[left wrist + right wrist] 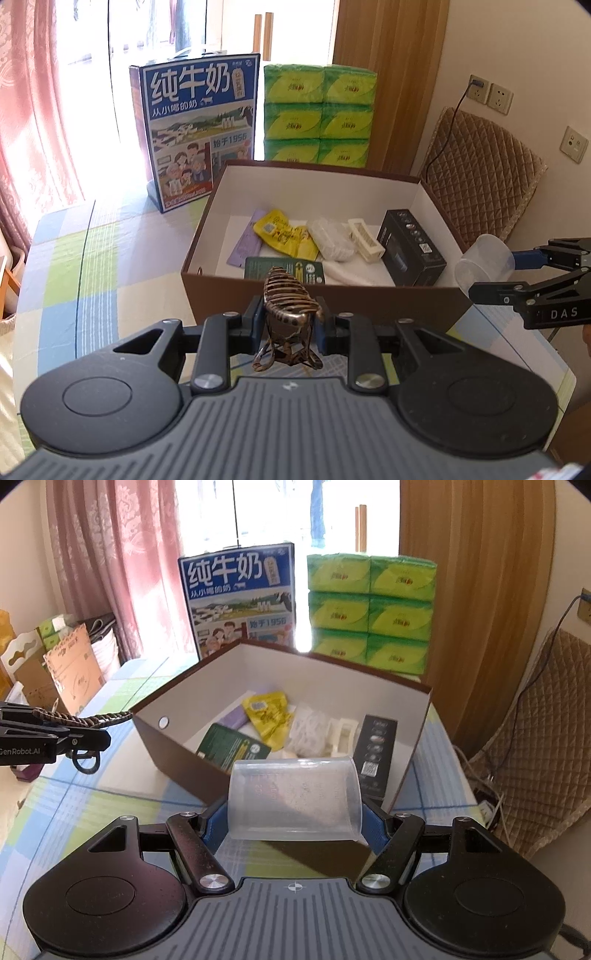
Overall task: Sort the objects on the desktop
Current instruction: 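Carry the hair clip and clear case over the brown box with both tools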
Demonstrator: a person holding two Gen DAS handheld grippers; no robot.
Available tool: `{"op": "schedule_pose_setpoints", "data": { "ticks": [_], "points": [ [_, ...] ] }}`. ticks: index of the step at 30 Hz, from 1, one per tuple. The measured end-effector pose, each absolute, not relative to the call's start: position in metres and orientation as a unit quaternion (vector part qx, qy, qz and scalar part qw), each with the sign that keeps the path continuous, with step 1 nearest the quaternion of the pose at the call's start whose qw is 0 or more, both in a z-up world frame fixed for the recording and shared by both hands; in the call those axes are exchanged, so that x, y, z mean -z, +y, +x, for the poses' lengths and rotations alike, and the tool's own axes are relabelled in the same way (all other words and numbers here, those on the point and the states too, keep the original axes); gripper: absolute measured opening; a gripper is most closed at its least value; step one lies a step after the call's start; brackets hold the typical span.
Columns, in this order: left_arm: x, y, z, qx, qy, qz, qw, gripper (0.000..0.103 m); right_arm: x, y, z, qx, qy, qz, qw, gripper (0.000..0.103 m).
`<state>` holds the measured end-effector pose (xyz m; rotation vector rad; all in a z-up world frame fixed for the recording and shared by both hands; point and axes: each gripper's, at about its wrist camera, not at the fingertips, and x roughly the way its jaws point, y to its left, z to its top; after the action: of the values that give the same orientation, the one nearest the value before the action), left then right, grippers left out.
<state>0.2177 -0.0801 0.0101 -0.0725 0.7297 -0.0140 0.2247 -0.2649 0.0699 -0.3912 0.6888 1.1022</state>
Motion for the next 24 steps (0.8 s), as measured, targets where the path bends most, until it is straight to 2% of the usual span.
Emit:
{"op": "schedule_pose_setpoints", "data": {
  "ticks": [11, 24],
  "points": [
    [-0.02, -0.079, 0.246, 0.009, 0.345, -0.038, 0.938, 0.022, -0.079, -0.251, 0.247, -0.516, 0.309, -0.172, 0.78, 0.069],
    [-0.018, -0.069, 0.325, 0.016, 0.361, -0.034, 0.932, 0.022, -0.072, -0.185, 0.286, -0.527, 0.32, -0.17, 0.769, 0.069]
  ]
}}
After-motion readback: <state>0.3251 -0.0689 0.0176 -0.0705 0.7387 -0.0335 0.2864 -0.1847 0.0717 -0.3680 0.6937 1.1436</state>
